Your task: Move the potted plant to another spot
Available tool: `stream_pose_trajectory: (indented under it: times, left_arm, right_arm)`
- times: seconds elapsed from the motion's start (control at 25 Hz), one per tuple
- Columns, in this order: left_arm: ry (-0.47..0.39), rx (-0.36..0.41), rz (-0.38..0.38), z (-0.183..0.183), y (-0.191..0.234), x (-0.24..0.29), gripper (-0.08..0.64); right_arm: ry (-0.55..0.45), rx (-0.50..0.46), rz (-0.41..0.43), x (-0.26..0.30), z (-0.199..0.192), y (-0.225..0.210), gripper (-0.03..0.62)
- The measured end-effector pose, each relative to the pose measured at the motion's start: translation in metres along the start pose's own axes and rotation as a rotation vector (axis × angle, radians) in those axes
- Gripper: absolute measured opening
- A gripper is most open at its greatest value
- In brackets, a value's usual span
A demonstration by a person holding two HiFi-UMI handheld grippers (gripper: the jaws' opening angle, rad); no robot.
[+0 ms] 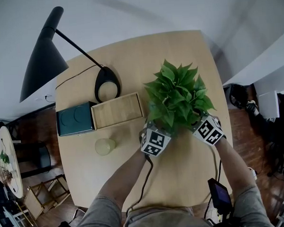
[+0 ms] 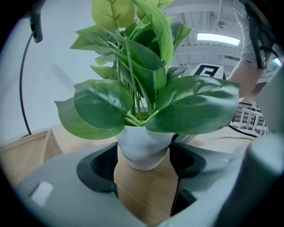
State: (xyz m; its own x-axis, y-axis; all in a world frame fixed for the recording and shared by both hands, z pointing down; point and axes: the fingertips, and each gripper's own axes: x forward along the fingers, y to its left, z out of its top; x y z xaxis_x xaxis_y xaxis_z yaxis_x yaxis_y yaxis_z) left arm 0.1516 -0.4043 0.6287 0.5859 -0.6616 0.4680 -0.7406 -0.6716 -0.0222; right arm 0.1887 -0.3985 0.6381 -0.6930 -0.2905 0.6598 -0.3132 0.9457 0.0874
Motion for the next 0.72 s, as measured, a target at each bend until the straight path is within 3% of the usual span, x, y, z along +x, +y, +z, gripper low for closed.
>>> stream_pose_trajectory:
  times: [0.72]
  left_arm:
    - [-0.007,-0.061,0.007,-0.008,-0.015,-0.047,0.333]
  right_arm:
    - [-0.034,0.112,-0.096,-0.038,0.000,0.004,0.261]
